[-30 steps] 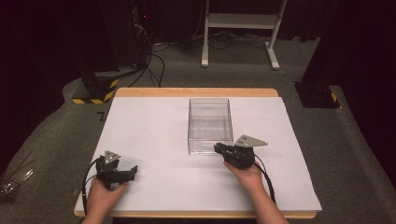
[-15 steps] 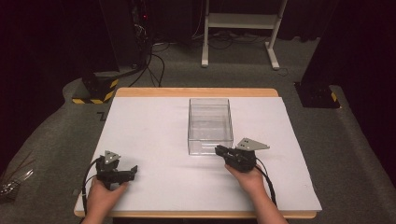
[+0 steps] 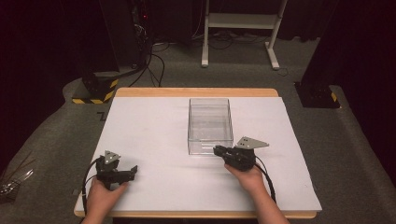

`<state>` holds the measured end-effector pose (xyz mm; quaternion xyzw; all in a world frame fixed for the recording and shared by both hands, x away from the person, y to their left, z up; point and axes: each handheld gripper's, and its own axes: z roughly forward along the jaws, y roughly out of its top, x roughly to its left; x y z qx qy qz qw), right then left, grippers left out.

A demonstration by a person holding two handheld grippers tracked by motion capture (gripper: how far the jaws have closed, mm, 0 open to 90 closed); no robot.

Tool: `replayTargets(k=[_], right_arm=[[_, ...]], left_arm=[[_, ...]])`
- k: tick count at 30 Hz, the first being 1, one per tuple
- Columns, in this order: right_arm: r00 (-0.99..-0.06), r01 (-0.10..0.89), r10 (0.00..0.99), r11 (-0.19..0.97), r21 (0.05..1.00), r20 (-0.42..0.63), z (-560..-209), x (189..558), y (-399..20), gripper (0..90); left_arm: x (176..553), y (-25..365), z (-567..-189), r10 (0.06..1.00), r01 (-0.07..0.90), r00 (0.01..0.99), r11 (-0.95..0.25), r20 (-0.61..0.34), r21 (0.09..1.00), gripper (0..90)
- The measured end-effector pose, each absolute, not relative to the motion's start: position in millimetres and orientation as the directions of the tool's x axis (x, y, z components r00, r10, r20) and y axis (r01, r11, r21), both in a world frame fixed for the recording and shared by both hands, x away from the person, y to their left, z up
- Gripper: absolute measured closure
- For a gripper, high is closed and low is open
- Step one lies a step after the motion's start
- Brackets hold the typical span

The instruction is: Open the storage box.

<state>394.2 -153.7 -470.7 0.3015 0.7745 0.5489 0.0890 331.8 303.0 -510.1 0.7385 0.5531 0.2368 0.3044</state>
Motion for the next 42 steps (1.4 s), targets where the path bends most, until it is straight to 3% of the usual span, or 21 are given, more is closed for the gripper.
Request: replayTargets(k=[42], right_arm=[[-0.838,0.343,0.519,0.258,0.903,0.170,-469,336,-161,81.1]], left_arm=[[332,303,-510,0.961,0.673,0.275,-0.200,0.010,0.712,2.1]])
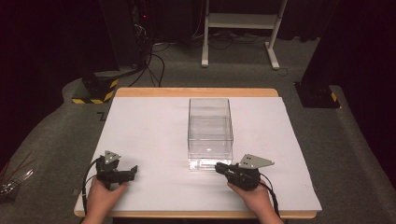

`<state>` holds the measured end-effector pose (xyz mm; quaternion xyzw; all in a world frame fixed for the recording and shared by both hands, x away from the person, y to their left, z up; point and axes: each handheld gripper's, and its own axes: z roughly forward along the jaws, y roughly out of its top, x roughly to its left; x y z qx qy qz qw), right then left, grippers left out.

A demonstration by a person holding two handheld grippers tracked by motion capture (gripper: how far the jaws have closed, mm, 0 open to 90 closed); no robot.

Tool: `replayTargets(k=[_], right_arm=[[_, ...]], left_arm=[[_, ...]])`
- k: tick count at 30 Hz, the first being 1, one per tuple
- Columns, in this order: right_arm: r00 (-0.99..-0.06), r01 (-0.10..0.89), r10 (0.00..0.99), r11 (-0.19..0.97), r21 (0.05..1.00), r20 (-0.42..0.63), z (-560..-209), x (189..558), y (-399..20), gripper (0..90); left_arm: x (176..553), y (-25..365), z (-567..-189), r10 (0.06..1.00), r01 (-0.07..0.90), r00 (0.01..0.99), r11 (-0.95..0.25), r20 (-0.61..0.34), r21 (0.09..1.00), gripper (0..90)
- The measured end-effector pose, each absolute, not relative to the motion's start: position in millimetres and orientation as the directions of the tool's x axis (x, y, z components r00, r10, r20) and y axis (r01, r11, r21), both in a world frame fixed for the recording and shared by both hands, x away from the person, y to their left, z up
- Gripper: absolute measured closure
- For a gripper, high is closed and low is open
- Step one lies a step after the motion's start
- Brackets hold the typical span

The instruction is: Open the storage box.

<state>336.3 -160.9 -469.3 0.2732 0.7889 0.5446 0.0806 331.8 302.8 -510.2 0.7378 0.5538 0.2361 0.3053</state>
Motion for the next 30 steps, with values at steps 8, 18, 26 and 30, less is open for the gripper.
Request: replayTargets(k=[8,18,26,30], right_arm=[[-0.845,0.338,0.509,0.271,0.901,0.164,-469,325,-162,81.5],[-0.858,0.328,0.489,0.292,0.898,0.154,-469,309,-163,82.1],[-0.865,0.321,0.479,0.303,0.897,0.148,-470,299,-170,81.9],[-0.867,0.323,0.475,0.307,0.895,0.149,-471,295,-173,81.8]], left_arm=[[332,303,-510,0.962,0.673,0.274,-0.198,0.009,0.713,2.1],[332,303,-510,0.962,0.672,0.273,-0.198,0.010,0.713,2.1],[332,303,-510,0.962,0.672,0.273,-0.199,0.011,0.714,2.1],[332,303,-510,0.962,0.671,0.273,-0.198,0.011,0.714,2.1]])
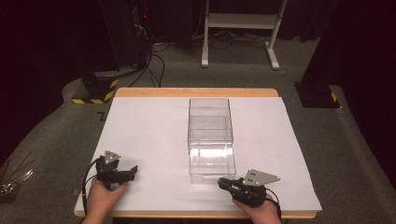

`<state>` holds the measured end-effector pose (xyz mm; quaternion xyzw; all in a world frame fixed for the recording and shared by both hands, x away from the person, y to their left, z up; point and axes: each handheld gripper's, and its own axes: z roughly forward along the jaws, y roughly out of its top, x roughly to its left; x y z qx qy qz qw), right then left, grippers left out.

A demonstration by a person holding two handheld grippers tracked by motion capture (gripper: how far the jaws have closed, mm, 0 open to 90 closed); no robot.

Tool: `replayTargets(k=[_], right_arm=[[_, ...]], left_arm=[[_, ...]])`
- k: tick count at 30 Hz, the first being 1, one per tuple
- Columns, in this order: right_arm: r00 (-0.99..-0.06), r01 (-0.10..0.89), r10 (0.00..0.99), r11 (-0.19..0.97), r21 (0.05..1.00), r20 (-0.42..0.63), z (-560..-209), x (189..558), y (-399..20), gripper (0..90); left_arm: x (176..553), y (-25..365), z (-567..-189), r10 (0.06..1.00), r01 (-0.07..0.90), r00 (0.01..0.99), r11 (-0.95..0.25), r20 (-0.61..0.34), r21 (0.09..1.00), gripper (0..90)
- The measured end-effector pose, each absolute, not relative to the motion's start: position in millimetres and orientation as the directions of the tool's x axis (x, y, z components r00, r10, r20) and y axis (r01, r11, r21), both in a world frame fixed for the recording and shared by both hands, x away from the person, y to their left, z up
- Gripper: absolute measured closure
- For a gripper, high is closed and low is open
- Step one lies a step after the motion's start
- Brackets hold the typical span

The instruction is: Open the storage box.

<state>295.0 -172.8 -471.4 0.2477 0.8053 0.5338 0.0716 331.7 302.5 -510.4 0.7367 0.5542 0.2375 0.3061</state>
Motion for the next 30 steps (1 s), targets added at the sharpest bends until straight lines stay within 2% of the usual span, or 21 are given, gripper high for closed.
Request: replayTargets(k=[22,30], right_arm=[[-0.870,0.324,0.462,0.278,0.904,0.170,-475,288,-177,81.9],[-0.866,0.300,0.483,0.288,0.909,0.132,-470,282,-179,74.7]], left_arm=[[332,303,-510,0.962,0.671,0.273,-0.198,0.010,0.714,2.1],[332,303,-510,0.962,0.672,0.274,-0.200,0.010,0.713,2.1]])
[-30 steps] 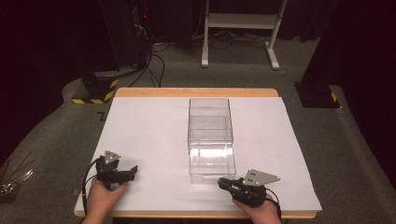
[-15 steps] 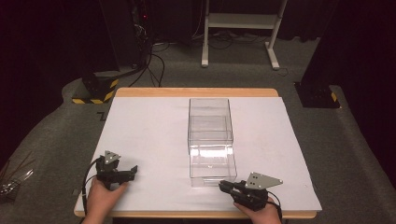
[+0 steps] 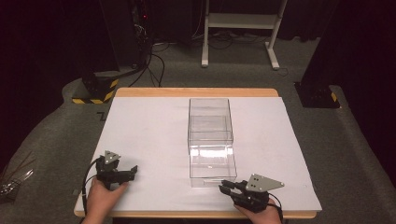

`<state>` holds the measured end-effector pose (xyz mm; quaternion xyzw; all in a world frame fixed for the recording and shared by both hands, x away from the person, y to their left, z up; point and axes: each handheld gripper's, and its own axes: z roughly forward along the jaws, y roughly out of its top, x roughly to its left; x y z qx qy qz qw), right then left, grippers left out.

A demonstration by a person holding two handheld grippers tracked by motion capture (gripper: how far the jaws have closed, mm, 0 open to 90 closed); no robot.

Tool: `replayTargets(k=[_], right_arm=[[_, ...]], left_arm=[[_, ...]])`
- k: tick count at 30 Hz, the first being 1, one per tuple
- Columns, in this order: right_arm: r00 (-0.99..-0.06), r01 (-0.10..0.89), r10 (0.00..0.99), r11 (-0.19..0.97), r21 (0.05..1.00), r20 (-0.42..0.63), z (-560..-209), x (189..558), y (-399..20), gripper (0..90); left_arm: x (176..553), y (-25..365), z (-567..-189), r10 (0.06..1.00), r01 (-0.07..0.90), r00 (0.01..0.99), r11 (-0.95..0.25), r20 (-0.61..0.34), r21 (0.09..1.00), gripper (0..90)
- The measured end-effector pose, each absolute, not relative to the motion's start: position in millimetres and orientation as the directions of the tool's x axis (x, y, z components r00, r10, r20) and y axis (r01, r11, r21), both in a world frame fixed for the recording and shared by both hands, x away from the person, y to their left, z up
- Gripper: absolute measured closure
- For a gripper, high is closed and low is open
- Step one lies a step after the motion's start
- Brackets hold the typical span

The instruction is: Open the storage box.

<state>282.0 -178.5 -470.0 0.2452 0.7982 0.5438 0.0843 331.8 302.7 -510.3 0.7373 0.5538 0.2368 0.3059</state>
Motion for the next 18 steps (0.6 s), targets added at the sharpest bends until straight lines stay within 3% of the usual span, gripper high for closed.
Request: replayTargets(k=[18], right_arm=[[-0.845,0.226,0.528,0.205,0.952,0.087,-446,278,-196,74.4]], left_arm=[[332,303,-510,0.961,0.671,0.276,-0.202,0.013,0.713,2.1]])
